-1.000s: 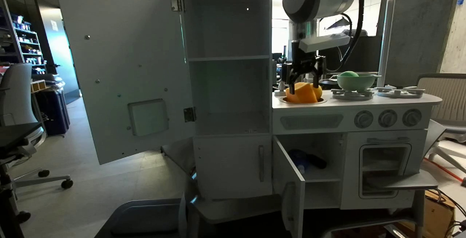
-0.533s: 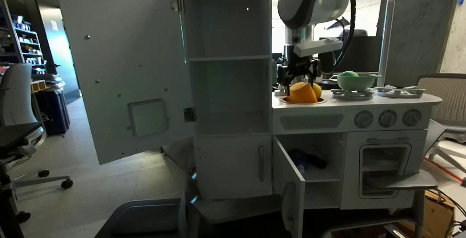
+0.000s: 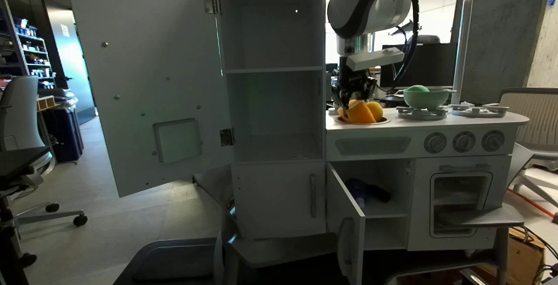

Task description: Open the cabinet and put the yellow objects in the bottom drawer

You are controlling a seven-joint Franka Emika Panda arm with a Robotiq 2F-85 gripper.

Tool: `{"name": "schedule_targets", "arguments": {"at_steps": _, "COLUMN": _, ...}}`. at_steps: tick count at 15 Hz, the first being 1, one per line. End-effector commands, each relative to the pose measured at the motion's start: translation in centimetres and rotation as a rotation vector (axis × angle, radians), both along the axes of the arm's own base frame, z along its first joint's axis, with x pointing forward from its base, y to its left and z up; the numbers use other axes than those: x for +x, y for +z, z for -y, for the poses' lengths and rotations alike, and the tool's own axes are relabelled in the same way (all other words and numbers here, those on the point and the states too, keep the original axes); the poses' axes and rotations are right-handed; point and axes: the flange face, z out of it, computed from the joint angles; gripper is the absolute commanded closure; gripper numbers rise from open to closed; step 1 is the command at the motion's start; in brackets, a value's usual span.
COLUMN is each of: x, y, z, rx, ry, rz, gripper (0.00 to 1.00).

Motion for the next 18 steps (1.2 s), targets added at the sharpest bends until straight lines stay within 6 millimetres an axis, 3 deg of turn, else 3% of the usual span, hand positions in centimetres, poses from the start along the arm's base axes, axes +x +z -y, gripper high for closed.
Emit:
{"name": "schedule_targets", "arguments": {"at_steps": 1, "x": 0.3, "y": 1.0, "z": -0.9, "rx": 0.007, "ry": 0.011, "rz": 0.002, "gripper": 0.86}}
{"name": "schedule_targets", "arguments": {"at_steps": 3, "x": 0.2, "y": 1.0, "z": -0.6, "rx": 0.018, "ry": 0.017, "rz": 0.008, "gripper": 1.00}}
{"name": "schedule_targets", "arguments": {"at_steps": 9, "x": -0.2, "y": 2.4, "z": -0.3, "rx": 0.035, "ry": 0.029, "rz": 0.026, "gripper": 0.97}}
{"name": "schedule_targets", "arguments": {"at_steps": 18, "x": -2.2, "y": 6.9, "z": -0.1, "rx": 0.078, "ry": 0.059, "rz": 0.099, "gripper": 0.97}}
